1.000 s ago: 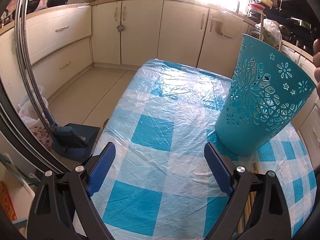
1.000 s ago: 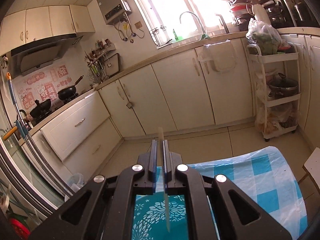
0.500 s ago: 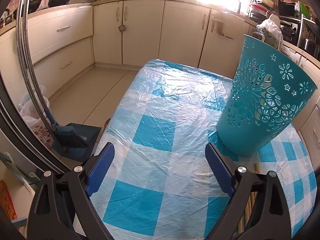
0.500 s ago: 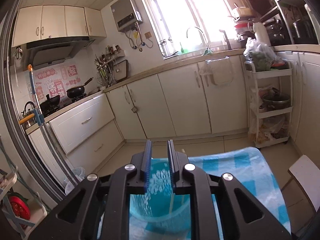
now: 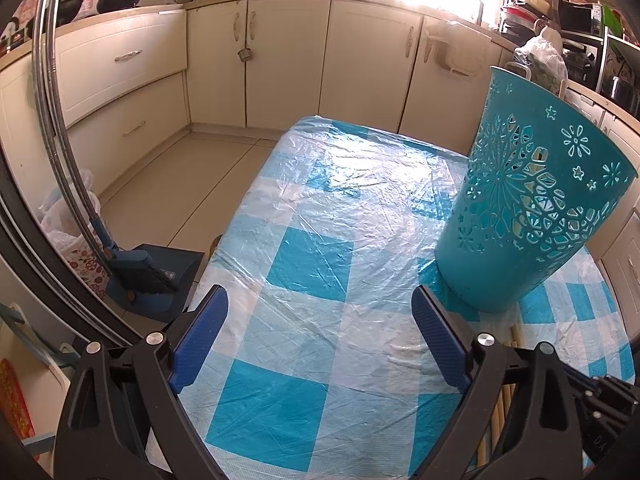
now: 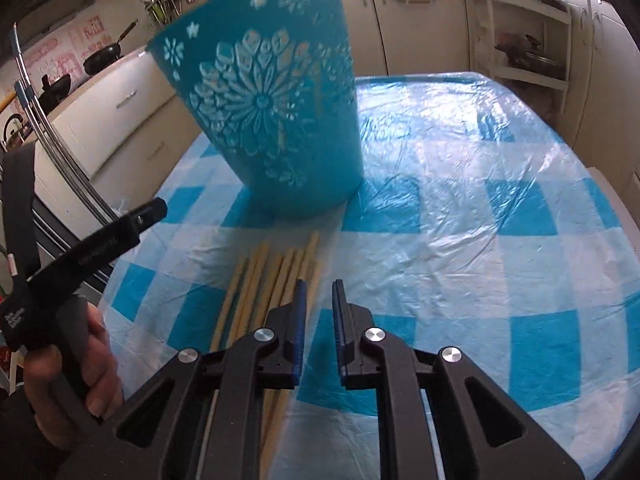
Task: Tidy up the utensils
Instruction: 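Move the left gripper to another chopstick and close on it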
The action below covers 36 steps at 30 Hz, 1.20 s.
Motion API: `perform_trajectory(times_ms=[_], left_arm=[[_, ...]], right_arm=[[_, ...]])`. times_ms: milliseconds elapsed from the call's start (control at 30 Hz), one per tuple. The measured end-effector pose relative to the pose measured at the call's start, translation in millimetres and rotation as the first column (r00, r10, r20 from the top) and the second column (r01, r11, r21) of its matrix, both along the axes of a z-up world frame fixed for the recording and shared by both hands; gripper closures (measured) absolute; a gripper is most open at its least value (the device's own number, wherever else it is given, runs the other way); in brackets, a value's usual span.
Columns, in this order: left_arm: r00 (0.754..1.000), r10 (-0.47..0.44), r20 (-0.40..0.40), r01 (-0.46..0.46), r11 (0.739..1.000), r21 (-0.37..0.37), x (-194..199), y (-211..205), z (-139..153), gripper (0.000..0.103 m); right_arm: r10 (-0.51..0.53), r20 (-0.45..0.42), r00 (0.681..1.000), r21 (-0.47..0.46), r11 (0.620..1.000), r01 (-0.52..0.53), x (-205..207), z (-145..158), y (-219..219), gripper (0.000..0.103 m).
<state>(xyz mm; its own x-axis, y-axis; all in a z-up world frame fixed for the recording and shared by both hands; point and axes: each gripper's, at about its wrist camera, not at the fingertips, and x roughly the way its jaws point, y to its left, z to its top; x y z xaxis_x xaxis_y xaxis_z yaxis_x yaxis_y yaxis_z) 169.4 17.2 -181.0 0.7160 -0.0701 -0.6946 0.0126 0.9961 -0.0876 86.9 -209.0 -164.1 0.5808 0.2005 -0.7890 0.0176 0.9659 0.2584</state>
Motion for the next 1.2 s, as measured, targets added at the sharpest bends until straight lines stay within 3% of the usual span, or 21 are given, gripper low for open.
perform_trajectory(times_ms=[433, 567, 733, 833, 967, 1200], left_arm=[[1.000, -0.002, -0.001, 0.002, 1.000, -0.001, 0.6, -0.4, -1.0, 0.013], [1.000, -0.004, -0.001, 0.004, 1.000, -0.001, 0.7, -0.4, -1.2, 0.013], [0.996, -0.084, -0.042, 0.085, 0.996, 0.037, -2.9, -14.6, -1.6, 0.013], [0.980, -0.167, -0.104, 0.170, 0.985, 0.016, -20.5, -30.6, -2.2, 0.013], [0.960, -0.241, -0.141, 0.256, 0.962, 0.096, -39.2, -57.9, -6.6, 0.013], [0.953, -0.225, -0.202, 0.255, 0.957, 0.140, -44.8, -70.6, -17.1, 0.014]], right_arm=[[0.053, -0.003, 0.999, -0.113, 0.992, -0.053, -13.2, -10.2, 21.3, 0.090], [0.070, 0.002, 0.998, -0.141, 0.988, -0.069, -15.6, -10.2, 18.6, 0.095], [0.034, 0.014, 0.999, -0.153, 0.988, -0.032, -12.7, -11.4, -2.4, 0.097], [-0.004, 0.021, 1.000, -0.100, 0.995, 0.006, -11.4, -13.4, -22.1, 0.097], [-0.022, 0.021, 1.000, -0.026, 0.999, 0.022, -11.3, -14.9, -33.1, 0.097], [-0.022, 0.023, 0.999, 0.038, 0.999, 0.021, -13.0, -14.7, -39.5, 0.097]])
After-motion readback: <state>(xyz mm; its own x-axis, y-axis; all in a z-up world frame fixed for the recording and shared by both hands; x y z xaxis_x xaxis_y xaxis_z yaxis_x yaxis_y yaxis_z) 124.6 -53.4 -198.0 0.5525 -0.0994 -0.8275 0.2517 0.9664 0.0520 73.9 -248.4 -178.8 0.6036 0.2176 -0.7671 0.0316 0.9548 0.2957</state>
